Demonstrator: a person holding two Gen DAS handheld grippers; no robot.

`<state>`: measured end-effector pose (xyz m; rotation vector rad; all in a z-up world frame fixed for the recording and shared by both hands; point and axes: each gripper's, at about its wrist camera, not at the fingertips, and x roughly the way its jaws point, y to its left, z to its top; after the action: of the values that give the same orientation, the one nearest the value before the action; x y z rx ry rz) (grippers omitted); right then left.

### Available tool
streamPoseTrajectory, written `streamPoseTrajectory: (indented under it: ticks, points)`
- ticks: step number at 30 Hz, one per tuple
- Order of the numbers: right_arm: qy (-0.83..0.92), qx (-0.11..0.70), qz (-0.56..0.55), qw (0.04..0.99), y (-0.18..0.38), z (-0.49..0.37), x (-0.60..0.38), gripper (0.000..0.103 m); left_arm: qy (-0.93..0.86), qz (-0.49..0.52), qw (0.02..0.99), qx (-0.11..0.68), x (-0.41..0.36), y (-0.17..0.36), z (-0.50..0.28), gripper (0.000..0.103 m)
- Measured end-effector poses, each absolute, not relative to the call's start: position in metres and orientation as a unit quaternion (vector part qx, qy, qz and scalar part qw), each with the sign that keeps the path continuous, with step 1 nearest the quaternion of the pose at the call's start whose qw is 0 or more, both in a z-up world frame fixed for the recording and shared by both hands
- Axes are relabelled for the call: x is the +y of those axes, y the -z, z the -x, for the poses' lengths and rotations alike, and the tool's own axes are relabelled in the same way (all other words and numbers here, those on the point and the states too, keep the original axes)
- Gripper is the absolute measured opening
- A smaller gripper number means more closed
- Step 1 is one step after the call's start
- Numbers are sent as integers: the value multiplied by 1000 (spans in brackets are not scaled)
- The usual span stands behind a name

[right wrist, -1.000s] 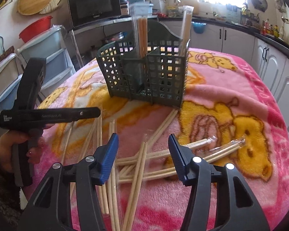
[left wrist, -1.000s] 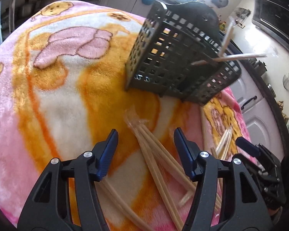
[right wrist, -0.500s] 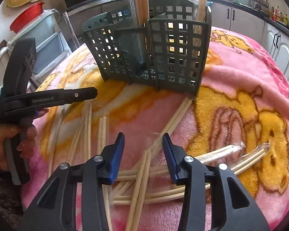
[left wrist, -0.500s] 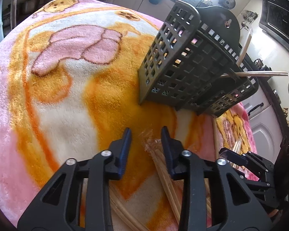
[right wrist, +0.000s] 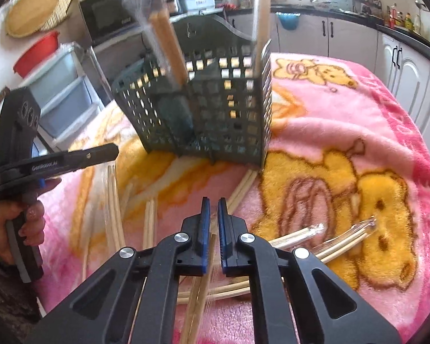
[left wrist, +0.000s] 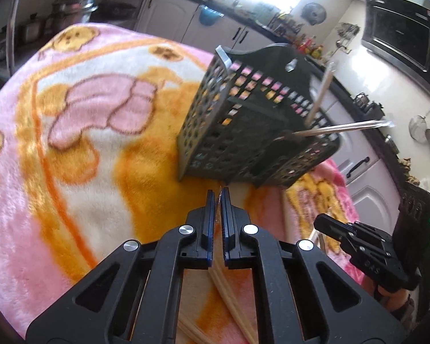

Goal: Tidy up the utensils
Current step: 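Lift the chopsticks with the right gripper and carry them over the basket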

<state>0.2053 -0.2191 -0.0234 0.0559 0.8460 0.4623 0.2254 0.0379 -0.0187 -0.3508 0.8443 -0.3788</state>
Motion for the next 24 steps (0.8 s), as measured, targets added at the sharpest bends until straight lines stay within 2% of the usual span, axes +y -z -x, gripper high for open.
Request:
streamPoseTrajectory:
  ticks: [24]
  points:
    - [-220,275,-75,933,-75,-160,-263,3,275,135,903,302,-9,-75,-183,1]
